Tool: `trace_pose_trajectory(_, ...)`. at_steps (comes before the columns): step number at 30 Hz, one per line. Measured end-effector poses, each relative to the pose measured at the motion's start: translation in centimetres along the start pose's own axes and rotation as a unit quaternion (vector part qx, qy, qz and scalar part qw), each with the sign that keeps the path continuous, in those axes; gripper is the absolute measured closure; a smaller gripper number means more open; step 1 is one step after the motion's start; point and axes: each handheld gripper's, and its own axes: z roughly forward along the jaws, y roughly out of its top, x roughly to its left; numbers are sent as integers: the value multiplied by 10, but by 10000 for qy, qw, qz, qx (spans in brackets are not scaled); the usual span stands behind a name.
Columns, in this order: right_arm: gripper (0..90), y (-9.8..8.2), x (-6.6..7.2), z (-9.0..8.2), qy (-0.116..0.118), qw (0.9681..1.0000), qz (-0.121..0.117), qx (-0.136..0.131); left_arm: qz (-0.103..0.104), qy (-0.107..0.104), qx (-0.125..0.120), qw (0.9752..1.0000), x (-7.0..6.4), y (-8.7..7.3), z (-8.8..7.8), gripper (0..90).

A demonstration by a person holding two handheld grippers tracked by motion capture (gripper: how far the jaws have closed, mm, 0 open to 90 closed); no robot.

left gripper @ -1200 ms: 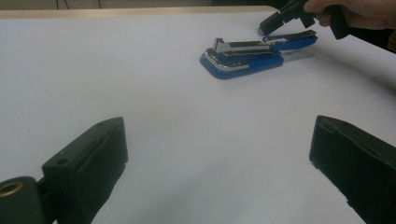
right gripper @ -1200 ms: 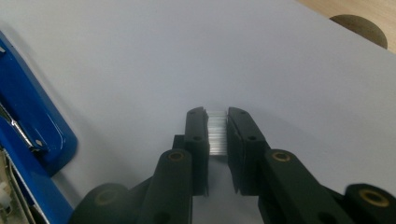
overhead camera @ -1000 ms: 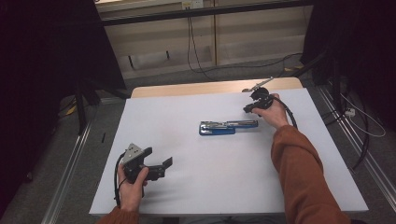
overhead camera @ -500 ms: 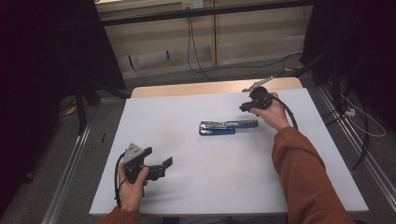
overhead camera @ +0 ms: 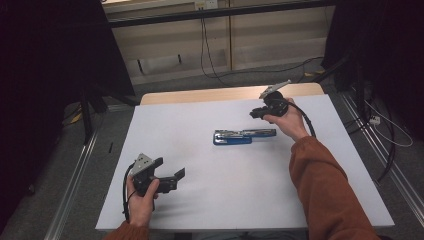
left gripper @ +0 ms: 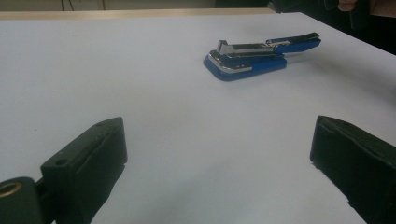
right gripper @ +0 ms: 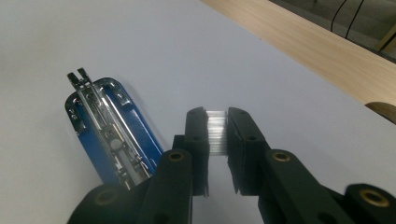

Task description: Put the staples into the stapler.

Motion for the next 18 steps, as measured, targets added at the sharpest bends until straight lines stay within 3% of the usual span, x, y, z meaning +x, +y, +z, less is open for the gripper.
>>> trace_pose_trajectory(18,790,11,26,4,356,9986,-386,-4,41,-103,57,9999,-1,0,2,42)
